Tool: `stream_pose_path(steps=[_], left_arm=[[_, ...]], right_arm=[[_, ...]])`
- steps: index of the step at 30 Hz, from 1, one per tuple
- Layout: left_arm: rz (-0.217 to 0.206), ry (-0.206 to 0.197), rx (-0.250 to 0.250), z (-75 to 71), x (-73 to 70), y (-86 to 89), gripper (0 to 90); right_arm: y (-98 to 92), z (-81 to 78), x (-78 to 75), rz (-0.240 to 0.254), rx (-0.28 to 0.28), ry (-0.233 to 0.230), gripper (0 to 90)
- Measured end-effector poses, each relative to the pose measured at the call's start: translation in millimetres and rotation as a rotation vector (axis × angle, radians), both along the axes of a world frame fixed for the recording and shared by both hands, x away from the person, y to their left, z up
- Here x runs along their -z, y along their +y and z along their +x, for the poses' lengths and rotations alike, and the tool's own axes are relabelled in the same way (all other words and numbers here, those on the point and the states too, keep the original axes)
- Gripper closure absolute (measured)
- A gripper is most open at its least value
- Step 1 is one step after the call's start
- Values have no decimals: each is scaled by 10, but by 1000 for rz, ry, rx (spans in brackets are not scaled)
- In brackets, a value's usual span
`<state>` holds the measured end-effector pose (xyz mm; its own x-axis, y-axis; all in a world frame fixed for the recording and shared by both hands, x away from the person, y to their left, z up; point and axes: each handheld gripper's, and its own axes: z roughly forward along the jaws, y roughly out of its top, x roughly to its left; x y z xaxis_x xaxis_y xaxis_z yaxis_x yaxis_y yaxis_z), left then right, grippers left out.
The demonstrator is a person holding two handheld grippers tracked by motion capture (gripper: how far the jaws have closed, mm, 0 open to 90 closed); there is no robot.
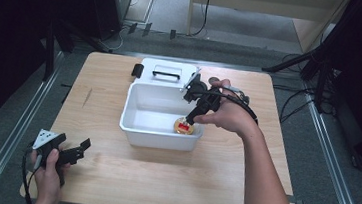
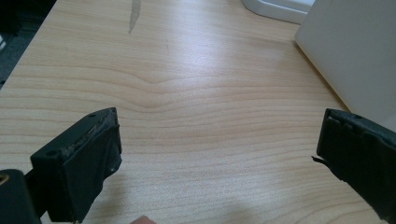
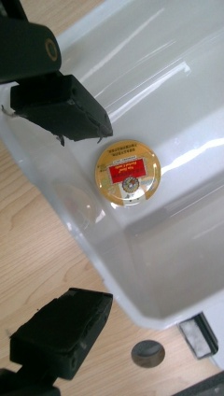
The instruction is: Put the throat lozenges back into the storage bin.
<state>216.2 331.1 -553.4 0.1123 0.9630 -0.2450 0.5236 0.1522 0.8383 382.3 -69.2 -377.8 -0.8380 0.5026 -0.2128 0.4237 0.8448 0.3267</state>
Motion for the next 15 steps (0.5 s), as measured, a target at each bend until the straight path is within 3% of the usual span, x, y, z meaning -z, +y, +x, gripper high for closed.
stream_pose_path(steps=[9,15], left_arm=[[1,0,0,0,0,-1,2],[1,0,1,-1,0,-1,3]], right_arm=[[-222,-78,-161,19,87,-12,126],[-435,-82,-188,60,186,38,0]])
